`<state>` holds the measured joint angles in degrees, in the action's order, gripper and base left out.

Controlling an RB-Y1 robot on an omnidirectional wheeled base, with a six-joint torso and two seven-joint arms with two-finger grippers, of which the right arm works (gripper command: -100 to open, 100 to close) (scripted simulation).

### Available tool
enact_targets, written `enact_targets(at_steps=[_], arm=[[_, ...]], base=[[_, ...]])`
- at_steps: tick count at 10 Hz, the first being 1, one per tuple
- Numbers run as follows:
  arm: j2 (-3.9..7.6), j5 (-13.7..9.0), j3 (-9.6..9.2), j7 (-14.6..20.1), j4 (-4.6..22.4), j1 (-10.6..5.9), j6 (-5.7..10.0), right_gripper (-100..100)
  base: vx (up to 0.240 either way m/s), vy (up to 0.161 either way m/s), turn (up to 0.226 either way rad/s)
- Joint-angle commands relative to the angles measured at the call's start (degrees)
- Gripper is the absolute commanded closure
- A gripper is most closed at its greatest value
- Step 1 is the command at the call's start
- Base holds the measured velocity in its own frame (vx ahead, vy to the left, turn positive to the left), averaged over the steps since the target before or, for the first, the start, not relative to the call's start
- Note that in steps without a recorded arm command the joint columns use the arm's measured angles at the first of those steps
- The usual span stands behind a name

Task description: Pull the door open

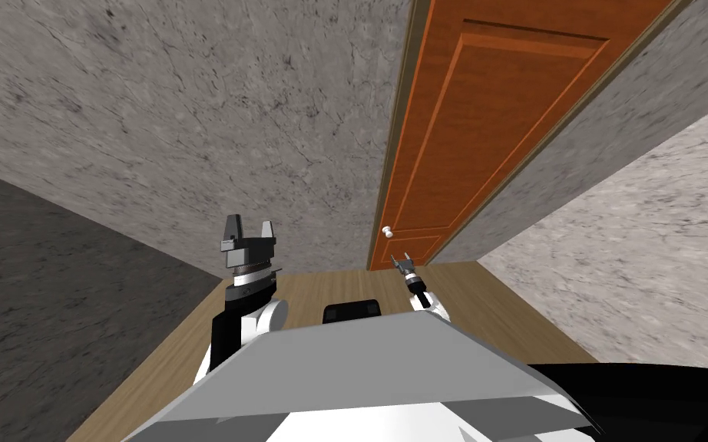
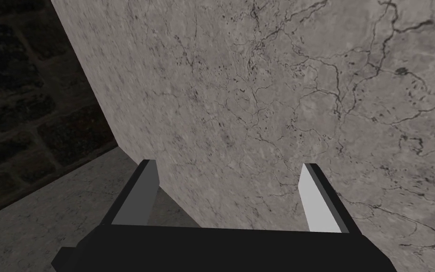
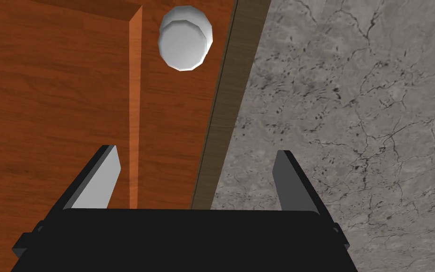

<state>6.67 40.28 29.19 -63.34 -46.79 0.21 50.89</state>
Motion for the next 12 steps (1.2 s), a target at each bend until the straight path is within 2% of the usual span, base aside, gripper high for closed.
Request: enact_targets(at_steps=[1,6,8,9,10,11,12], arm=[[-0.05,-1.1,0.86,-1.1,1.6,-1.28,-0.31,-100],[-1.94,-4.8,3.63,-4.5,5.3,-5.17,-2.45,-100],[-3.54,-6.4,4.72,-5.9,6.9,-6.98,-3.35,-100],[-3.77,-6.6,4.85,-6.1,7.0,-7.20,-3.45,-100],[-5.08,-7.4,5.29,-6.8,7.8,-8.22,-3.87,-100],[-4.59,-6.9,4.91,-6.2,6.8,-7.55,-3.99,-100],[-4.59,-6.9,4.91,-6.2,6.8,-7.55,-3.99,100]], base=[[0.108,-0.040,0.094],[0.158,-0.092,0.126],[0.163,-0.117,0.102],[0.127,-0.085,0.069],[0.116,-0.111,0.066],[0.058,-0.058,0.027],[-0.008,0.014,0.004]])
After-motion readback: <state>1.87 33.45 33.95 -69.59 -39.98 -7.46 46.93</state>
